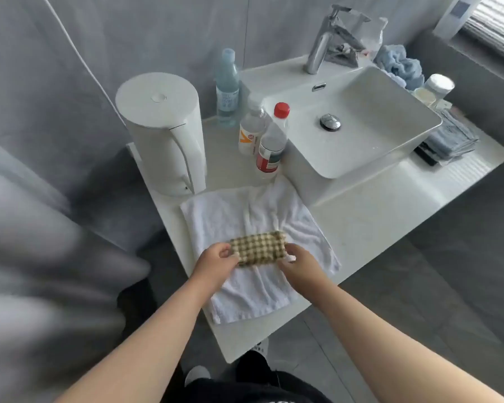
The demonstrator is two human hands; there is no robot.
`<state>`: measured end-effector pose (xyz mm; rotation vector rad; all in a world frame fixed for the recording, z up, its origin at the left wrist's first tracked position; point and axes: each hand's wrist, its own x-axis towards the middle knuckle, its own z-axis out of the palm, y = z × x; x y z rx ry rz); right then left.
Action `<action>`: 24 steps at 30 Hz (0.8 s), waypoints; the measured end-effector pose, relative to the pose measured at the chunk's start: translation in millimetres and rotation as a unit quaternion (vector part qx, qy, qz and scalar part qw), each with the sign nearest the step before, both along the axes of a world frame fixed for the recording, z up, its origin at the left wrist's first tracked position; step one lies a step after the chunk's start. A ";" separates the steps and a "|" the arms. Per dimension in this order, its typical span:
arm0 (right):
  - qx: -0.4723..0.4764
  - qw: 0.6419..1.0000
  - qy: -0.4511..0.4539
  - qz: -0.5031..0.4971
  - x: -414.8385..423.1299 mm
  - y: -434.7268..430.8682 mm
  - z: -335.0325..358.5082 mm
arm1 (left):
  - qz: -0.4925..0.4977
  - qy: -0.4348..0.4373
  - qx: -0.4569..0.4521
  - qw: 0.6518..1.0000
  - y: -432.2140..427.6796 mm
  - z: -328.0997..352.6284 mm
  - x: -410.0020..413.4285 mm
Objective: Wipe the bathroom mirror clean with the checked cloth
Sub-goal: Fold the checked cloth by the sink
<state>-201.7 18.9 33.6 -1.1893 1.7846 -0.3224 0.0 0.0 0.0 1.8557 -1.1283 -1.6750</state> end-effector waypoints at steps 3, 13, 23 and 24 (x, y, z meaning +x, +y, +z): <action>0.017 0.996 -0.078 -0.045 -0.9 -14.5 -9.5 | 0.073 0.021 0.012 0.997 -8.5 -3.2 -8.3; 0.080 0.979 -0.146 -0.118 -6.9 -41.5 -13.9 | 0.193 0.080 0.077 0.975 -18.2 4.5 -34.1; -0.076 0.994 0.011 0.083 15.0 -22.8 23.4 | 0.140 0.188 0.004 0.972 4.3 63.1 -17.3; -0.100 0.989 0.019 0.103 19.2 -19.1 29.8 | 0.136 0.193 -0.004 0.972 9.3 69.6 -12.0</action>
